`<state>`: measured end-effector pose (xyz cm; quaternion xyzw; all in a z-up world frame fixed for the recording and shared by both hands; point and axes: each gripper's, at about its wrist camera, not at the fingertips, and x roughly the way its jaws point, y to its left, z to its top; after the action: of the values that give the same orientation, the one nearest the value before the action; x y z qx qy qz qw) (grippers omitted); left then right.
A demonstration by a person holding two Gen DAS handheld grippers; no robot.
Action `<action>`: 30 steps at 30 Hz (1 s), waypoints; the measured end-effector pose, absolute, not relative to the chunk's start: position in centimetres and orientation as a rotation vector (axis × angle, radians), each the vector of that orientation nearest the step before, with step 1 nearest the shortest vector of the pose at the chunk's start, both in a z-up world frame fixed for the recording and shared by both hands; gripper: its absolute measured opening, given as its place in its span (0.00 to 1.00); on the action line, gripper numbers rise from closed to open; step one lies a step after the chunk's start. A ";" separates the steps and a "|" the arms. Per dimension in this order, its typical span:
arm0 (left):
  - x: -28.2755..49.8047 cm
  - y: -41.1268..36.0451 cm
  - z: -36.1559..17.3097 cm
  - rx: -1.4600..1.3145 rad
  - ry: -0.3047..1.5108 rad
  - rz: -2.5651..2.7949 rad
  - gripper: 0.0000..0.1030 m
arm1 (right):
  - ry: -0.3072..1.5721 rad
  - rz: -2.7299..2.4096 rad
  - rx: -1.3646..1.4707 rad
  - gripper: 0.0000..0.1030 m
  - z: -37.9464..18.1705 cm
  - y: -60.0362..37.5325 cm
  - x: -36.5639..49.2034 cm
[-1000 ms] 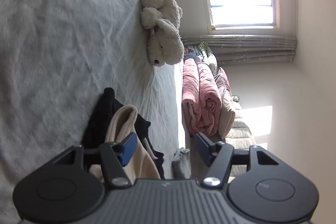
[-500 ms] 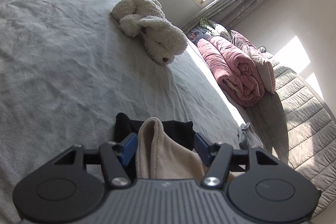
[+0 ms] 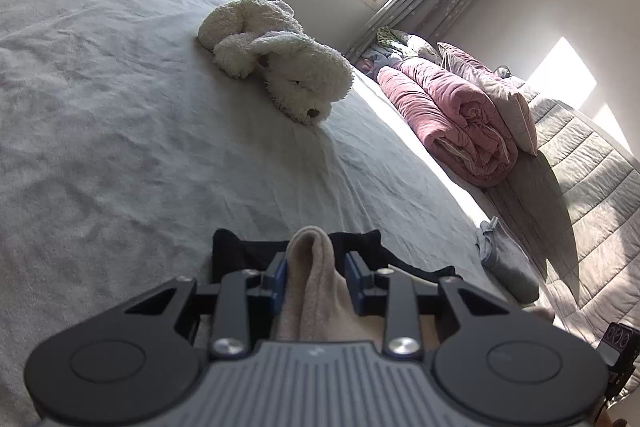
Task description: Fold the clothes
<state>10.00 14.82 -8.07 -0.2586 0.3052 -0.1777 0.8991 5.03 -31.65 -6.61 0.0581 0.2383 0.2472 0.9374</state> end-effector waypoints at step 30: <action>10.6 14.0 -7.3 -0.600 0.540 -0.273 0.09 | 0.824 0.305 1.046 0.19 -9.2 -37.0 7.8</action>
<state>10.55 14.04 -7.27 -0.2911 0.2620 -0.1322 0.9106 7.80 -37.01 -9.19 0.4831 0.3809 0.1411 0.7756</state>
